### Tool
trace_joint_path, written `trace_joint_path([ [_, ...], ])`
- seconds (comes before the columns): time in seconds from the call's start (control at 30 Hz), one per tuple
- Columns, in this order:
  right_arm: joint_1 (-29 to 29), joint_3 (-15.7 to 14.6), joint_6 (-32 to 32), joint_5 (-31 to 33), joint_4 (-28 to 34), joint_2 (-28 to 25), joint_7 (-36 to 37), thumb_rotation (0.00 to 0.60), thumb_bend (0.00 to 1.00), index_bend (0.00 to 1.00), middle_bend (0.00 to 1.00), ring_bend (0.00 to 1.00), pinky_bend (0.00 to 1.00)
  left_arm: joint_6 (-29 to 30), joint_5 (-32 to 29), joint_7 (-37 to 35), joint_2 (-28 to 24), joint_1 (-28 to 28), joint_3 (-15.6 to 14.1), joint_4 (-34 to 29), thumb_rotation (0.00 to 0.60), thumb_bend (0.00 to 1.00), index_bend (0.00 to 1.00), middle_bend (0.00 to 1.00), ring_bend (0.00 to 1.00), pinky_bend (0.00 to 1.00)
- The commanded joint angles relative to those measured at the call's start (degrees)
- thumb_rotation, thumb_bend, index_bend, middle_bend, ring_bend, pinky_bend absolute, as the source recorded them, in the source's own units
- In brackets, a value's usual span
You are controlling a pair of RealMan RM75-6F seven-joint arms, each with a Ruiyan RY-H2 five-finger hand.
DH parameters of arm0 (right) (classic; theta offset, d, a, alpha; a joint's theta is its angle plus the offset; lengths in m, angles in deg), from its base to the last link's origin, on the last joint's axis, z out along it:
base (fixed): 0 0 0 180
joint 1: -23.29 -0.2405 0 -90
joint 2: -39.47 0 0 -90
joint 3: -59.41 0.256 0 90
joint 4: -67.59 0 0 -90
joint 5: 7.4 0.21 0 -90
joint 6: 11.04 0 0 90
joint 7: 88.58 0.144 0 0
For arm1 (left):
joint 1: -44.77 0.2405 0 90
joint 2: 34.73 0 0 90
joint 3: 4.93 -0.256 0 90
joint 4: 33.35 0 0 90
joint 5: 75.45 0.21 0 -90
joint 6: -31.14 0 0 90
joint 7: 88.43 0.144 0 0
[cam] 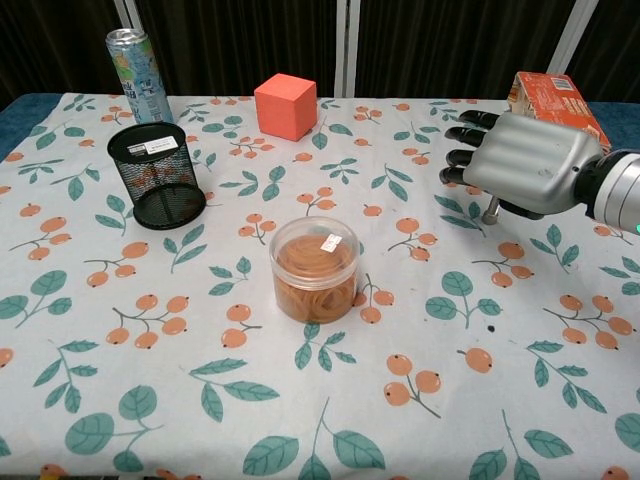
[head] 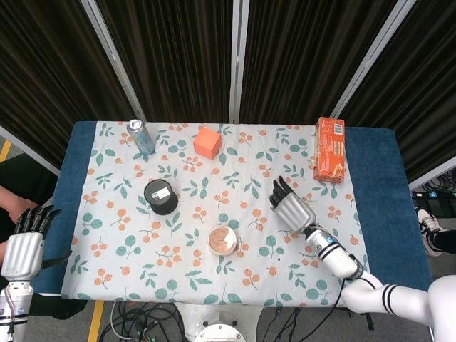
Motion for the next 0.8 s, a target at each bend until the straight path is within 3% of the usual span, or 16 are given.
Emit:
trace_joint_path([
  [0.03,1.1,1.4,1.9,0.4,3.5,-1.6,3.8,0.600,0.32,0.13,0.15,0.00,0.00,0.0,0.1,0.1,0.0,-0.1,0.0,0.0,0.600,0.00,0.17,0.11,0.04,0.00],
  [0.2,4.8,4.3,6.3,2.0,13.3,-7.7,17.1,0.600,0.31,0.12,0.15,0.00,0.00,-0.1,0.2,0.1,-0.1,-0.4,0.3,0.0,0.600,0.00,0.17,0.11,0.04,0.00],
  [0.33,9.9,4.8,11.7,2.0,18.3,-13.4,26.6,0.600,0.31,0.12,0.16,0.00,0.00,-0.3,0.1,0.2,0.0,-0.7,0.5,0.0,0.600,0.00,0.17,0.11,0.04,0.00],
  [0.53,18.0,2.1,18.4,0.4,21.1,-18.7,38.1,0.600,0.31,0.12,0.16,0.00,0.00,-0.3,0.1,0.7,0.2,-1.0,0.8,0.0,0.600,0.00,0.17,0.11,0.04,0.00],
  [0.8,28.2,-1.4,29.8,-4.9,20.0,-20.4,48.4,0.600,0.31,0.12,0.14,0.00,0.00,-0.3,0.1,2.0,0.3,-1.2,0.8,-0.8,0.600,0.00,0.17,0.11,0.04,0.00],
])
